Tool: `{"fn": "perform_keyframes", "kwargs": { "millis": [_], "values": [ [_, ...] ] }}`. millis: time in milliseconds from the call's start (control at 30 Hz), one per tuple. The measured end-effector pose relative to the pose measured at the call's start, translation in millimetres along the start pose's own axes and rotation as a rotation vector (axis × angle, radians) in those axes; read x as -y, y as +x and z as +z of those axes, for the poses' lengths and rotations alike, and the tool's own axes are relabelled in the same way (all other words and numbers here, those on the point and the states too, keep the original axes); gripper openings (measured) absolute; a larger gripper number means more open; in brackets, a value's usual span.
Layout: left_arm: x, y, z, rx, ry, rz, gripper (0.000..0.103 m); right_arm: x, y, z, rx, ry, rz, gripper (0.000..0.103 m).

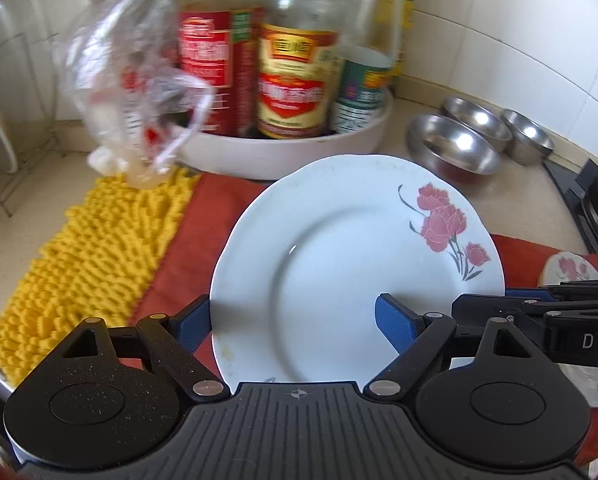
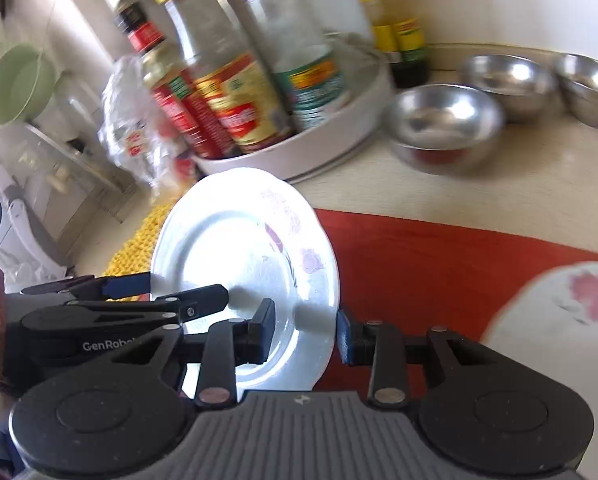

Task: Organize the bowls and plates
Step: 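Lift the plate with both grippers and carry it toward the stacked plates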

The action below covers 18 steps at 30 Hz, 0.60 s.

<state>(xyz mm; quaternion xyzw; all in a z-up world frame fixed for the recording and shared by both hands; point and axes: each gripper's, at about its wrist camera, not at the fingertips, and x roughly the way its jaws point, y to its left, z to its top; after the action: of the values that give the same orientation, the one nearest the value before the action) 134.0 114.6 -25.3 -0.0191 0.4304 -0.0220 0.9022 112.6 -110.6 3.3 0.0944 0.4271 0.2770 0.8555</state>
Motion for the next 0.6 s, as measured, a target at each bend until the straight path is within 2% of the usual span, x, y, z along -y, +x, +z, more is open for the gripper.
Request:
{"fn": "perform_keyframes", "kwargs": {
  "millis": [600],
  "values": [
    [108, 1, -1, 0.013, 0.176, -0.109, 0.09, 71, -84, -22, 0.097, 0.133, -0.106, 0.034]
  ]
}}
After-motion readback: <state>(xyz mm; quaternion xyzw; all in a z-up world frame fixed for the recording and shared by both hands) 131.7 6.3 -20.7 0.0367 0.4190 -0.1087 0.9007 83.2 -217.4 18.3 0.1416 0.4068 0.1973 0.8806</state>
